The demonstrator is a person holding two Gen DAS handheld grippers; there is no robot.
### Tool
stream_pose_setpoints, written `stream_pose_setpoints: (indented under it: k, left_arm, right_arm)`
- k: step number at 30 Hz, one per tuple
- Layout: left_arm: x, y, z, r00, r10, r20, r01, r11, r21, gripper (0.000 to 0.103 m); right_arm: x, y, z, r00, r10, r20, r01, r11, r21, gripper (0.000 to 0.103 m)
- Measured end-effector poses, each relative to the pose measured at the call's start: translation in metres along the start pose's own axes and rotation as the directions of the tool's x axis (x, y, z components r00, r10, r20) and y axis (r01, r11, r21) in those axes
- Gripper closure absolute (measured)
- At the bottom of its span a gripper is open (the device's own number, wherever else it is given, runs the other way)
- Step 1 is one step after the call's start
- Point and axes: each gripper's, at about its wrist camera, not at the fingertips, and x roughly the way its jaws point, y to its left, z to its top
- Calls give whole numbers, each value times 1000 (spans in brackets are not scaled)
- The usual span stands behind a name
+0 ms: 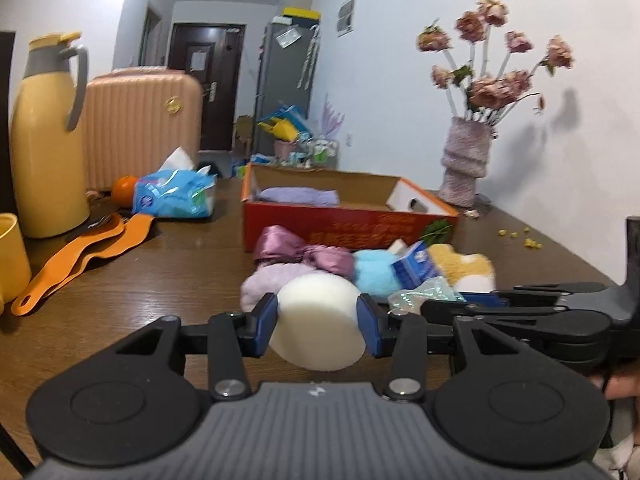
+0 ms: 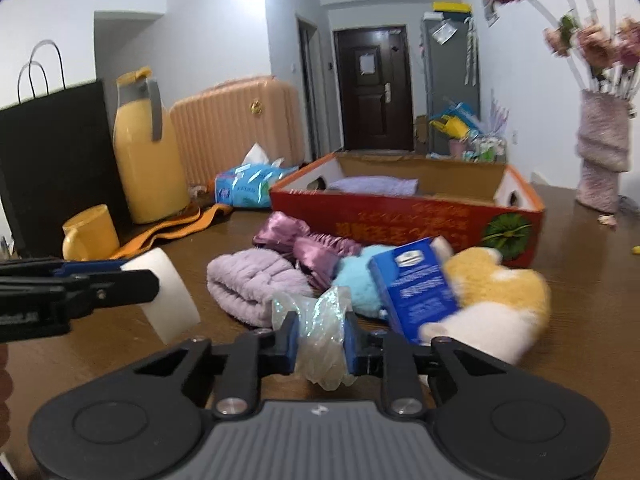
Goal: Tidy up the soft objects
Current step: 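Carry the white sponge with the left tool while the right tool carries the plastic bag to the box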
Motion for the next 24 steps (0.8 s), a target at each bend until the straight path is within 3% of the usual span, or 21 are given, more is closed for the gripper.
stream_pose_setpoints:
  k: [8,12,19,24]
  left_arm:
    - [-35,-47,1,993,-103,53,99,993,67,58]
    - [-48,-61,-1,990,-123,66,117,989,89,58]
    - [-50,-63,2,991,-109,76,101,990,94,58]
    - [-21,-44,37,988,-117,103,107,990,97,58]
  right_arm:
    - [-88,-16,-13,990,-97,97,93,995,44,81]
    - [-117,-23,-20,984,-124,128,115,991,73,81]
    - [-121,-25,-19,982,-110,153,100,992,74,81]
    - [-100,-35,3,987,-39,153,29,997,65,81]
